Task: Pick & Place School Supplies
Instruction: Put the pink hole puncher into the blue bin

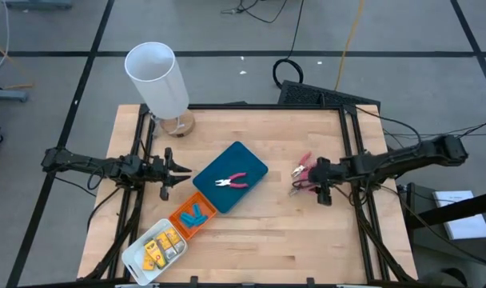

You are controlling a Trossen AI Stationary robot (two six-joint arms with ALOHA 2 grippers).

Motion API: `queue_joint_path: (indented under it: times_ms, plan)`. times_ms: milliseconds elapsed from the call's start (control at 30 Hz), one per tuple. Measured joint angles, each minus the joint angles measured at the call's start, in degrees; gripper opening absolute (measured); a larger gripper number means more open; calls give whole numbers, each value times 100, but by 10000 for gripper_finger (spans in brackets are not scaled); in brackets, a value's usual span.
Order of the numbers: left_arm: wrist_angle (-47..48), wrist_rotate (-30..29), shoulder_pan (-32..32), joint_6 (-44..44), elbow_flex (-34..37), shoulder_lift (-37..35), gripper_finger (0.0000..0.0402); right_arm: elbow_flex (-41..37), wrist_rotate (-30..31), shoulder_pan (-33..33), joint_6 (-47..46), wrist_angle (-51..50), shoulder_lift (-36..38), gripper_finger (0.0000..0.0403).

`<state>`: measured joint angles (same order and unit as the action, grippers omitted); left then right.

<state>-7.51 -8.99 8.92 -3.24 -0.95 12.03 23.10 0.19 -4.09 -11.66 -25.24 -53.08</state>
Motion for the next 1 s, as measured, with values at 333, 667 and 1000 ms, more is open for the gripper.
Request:
queue_joint_path:
  times_ms: [333, 667, 1000]
  plan:
    - [0, 2, 0, 0, -1, 1, 97, -409, 349, -264, -390, 437, -278, 155]
    - [0, 2, -1, 1, -2, 2, 97, -420, 585, -315, -838, 525, -284, 113]
    - [0, 2, 0, 1, -2, 0, 97, -420, 614, -311, -975, 535, -284, 37]
